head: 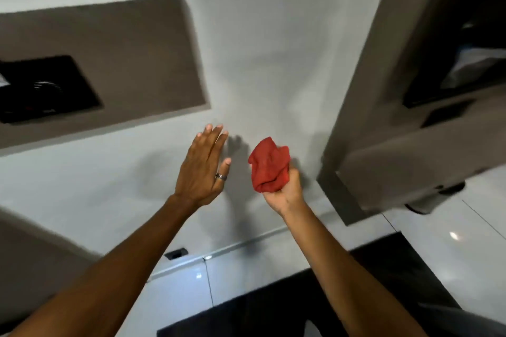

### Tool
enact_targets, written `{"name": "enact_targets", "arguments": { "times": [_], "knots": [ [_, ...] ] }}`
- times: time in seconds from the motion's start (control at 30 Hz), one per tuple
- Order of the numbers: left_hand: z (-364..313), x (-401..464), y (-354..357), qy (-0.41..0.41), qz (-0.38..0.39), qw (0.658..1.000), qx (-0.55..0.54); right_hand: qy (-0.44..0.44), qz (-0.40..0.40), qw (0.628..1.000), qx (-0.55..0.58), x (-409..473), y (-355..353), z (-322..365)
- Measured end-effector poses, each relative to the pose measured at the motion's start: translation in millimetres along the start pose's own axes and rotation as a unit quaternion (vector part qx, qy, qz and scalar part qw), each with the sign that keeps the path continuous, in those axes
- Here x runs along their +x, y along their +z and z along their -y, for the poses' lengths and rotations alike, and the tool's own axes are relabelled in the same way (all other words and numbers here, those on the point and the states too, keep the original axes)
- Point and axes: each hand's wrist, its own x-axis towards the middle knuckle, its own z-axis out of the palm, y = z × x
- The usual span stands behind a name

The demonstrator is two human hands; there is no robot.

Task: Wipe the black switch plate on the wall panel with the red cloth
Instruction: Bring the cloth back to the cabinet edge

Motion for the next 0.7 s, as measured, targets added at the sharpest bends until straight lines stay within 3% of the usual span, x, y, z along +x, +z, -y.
{"name": "enact_targets", "arguments": {
  "times": [0.1,0.2,0.27,0.33,0.37,0.4,0.47,0.5,0.53,0.6,0.67,0.7],
  "knots": [
    [-44.2,19.6,42.2,0.019,0.081,0.996,-0.012,0.018,-0.034,0.993,0.112,6.7,-71.2,45.2],
    [-88.7,40.5,82.0,0.044,0.147,0.988,-0.021,-0.016,-0.075,0.990,0.116,21.1,-130.6,108.2],
    [-113.0,58.0,105.6,0.040,0.180,0.982,-0.033,-0.050,-0.070,0.995,0.053,36.7,-164.2,158.3],
    [-129.9,70.0,123.3,0.033,0.190,0.981,-0.034,-0.105,-0.098,0.974,-0.177,52.2,-190.6,198.6],
    [-135.4,74.0,129.6,0.030,0.193,0.980,-0.034,-0.128,-0.111,0.920,-0.354,61.7,-205.8,212.5],
    [-141.4,78.9,137.1,0.028,0.201,0.979,-0.034,-0.130,-0.099,0.826,-0.540,73.1,-224.6,224.4],
    [-149.3,83.3,145.2,0.019,0.216,0.976,-0.030,-0.069,0.004,0.549,-0.833,91.5,-257.2,231.1],
    [-152.6,85.1,148.1,0.008,0.228,0.973,-0.025,-0.040,0.040,0.433,-0.900,100.2,-268.9,228.3],
    [-153.9,87.2,151.5,-0.004,0.236,0.971,-0.024,-0.029,0.046,0.371,-0.927,106.8,-277.0,224.8],
    [-154.3,90.2,148.1,-0.011,0.236,0.972,-0.005,-0.041,0.010,0.344,-0.938,107.5,-274.1,214.6],
    [-147.1,90.2,140.1,-0.029,0.209,0.977,0.031,-0.086,-0.050,0.346,-0.933,101.3,-262.9,196.5],
    [-149.0,92.9,130.6,-0.041,0.176,0.983,0.039,-0.135,-0.081,0.382,-0.911,96.0,-249.1,187.6]
  ]
}}
